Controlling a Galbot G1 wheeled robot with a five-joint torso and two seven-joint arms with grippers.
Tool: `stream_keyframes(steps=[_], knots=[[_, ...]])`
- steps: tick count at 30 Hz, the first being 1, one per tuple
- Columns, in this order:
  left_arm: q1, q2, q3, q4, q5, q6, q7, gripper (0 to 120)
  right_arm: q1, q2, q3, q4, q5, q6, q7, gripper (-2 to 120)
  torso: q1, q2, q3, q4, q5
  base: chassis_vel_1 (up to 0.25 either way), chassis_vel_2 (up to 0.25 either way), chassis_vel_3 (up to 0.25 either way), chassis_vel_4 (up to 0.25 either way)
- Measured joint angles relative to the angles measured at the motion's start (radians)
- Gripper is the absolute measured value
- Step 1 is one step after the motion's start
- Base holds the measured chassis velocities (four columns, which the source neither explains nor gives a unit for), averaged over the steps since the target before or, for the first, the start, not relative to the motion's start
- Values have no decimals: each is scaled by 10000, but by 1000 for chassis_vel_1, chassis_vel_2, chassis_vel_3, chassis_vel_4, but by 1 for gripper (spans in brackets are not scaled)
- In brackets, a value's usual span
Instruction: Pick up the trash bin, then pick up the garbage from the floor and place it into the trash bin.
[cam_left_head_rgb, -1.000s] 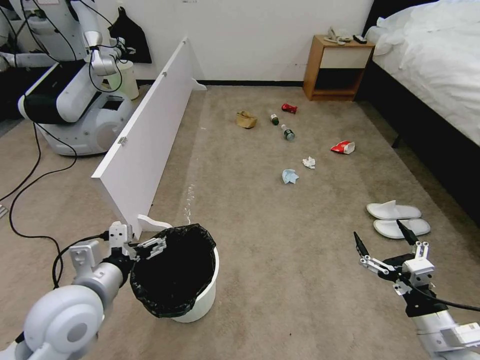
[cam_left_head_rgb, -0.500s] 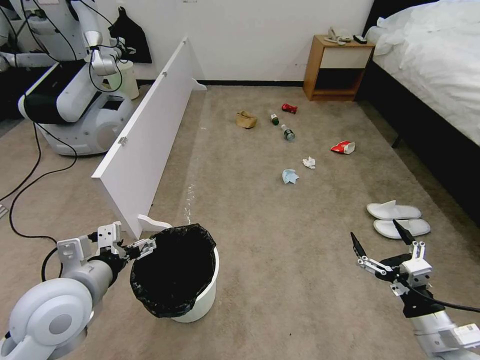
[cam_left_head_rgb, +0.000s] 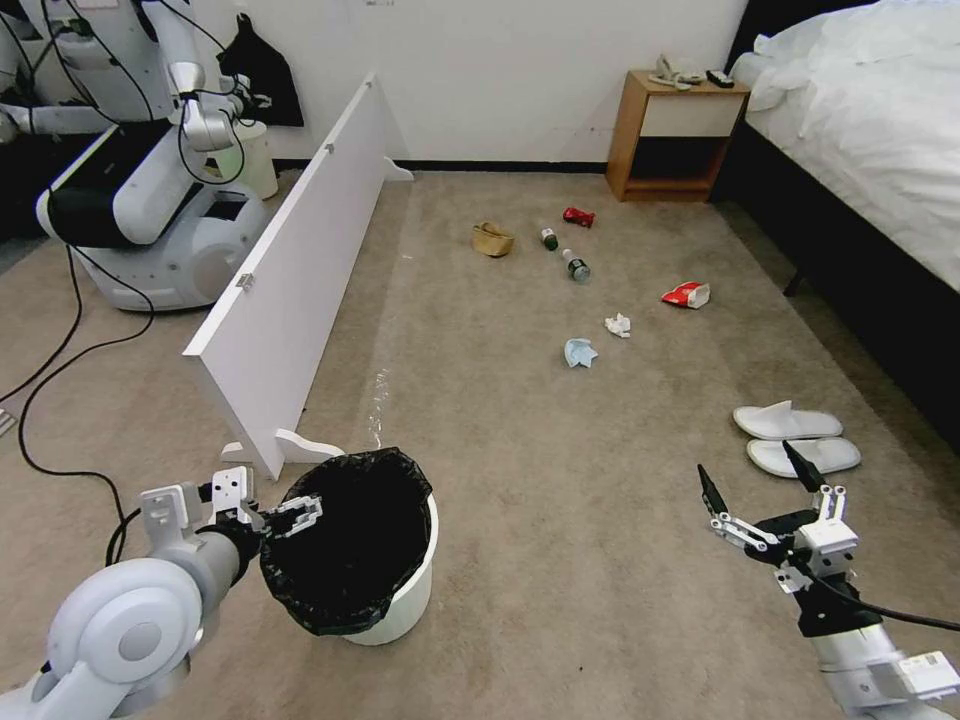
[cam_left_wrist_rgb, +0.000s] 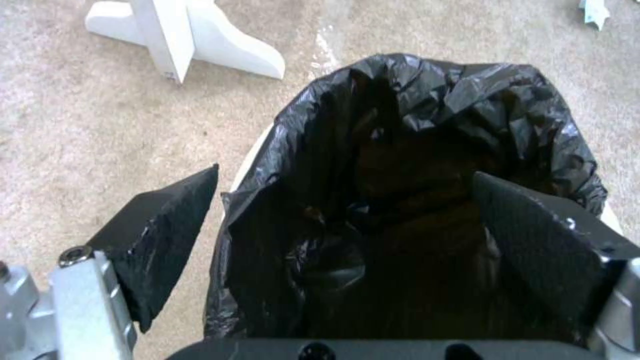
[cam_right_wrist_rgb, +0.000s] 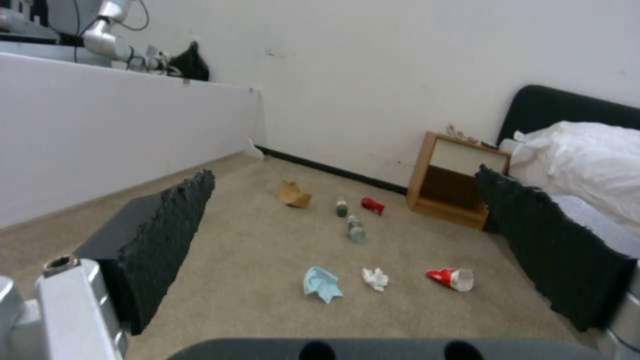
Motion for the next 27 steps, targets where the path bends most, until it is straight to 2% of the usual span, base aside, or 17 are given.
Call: stream_keyframes(steps=[13,27], knots=[[-203,-34,167,313,40,-2,-5,100,-19,167,16,25,-117,37,-46,100,0,0,0,0,0,0,0,0,0],[-133,-178,200,555,65,-7,68,100,-60,238,-3,50,-186,69,-88,100,0,0,1,1,0,0,0,0,0]])
